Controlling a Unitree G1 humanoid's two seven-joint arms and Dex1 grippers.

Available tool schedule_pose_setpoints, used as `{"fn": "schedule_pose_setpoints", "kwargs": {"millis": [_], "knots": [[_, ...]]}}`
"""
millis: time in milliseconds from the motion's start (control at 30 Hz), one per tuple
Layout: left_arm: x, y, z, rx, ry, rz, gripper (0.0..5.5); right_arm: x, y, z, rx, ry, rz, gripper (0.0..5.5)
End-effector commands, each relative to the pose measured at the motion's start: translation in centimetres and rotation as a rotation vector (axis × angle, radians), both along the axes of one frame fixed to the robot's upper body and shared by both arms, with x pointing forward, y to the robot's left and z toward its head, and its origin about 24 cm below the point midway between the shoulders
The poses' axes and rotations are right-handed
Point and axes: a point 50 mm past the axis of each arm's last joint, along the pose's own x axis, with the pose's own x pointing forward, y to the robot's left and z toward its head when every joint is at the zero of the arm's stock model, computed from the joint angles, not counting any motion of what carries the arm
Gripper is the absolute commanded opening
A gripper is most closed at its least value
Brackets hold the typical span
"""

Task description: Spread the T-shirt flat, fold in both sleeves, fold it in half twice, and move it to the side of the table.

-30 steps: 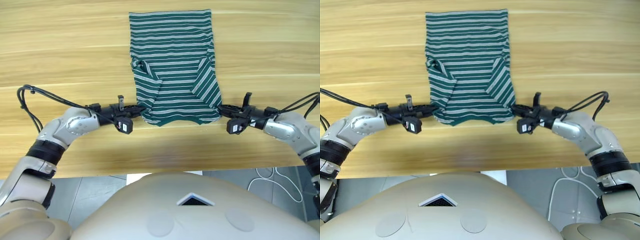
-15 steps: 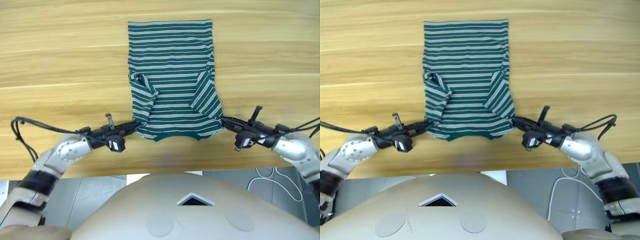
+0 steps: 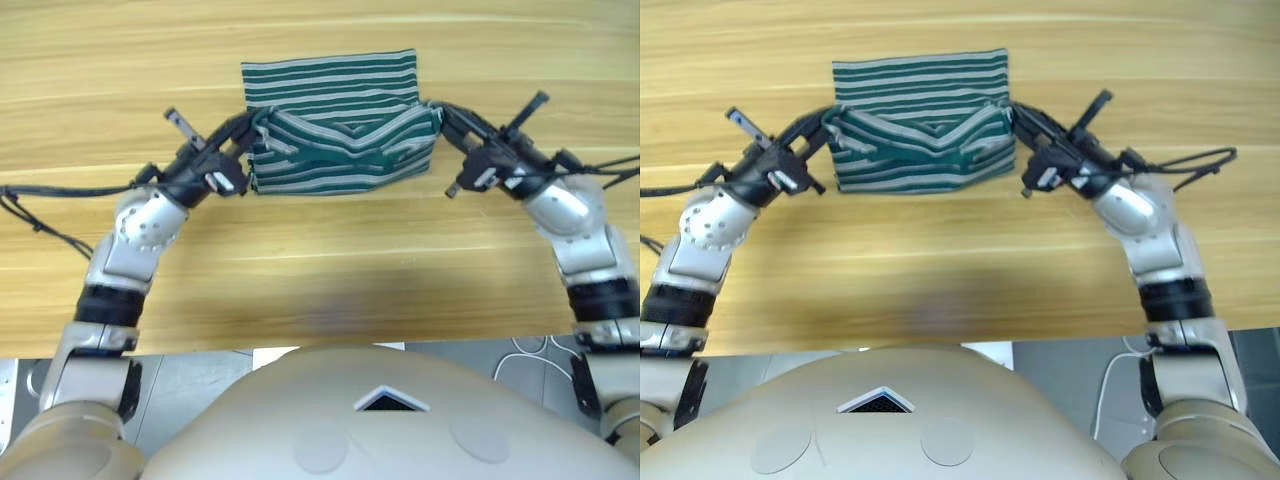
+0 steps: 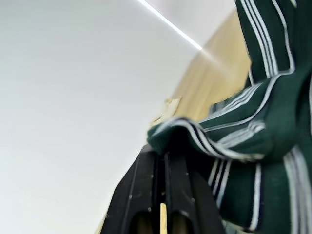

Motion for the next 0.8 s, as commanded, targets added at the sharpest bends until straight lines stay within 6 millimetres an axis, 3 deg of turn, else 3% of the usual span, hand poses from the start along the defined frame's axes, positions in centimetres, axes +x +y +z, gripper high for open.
{"fn": "schedule_pose_setpoints", "kwargs": {"millis": [33, 167, 433, 500, 800], "knots": [[3.1, 0.4, -0.7, 0.039, 0.014, 0.093, 0.01, 3.9, 1.2, 0.6, 0.016, -0.053, -0.078, 0.0], [5.3, 0.0, -1.7, 0.058, 0.025, 0.136, 0.01, 6.7, 1.8, 0.2, 0.021, -0.06, -0.162, 0.0], [7.4, -0.6, -3.7, 0.101, 0.093, 0.198, 0.01, 8.6, 2.3, -1.3, 0.006, -0.039, -0.242, 0.0], [7.7, -0.6, -4.1, 0.114, 0.112, 0.22, 0.0, 8.9, 2.5, -1.9, -0.006, -0.023, -0.254, 0.39], [9.0, -0.2, -4.5, 0.086, 0.185, 0.367, 1.52, 10.4, 4.1, -2.6, -0.051, -0.001, -0.326, 1.98]]}}
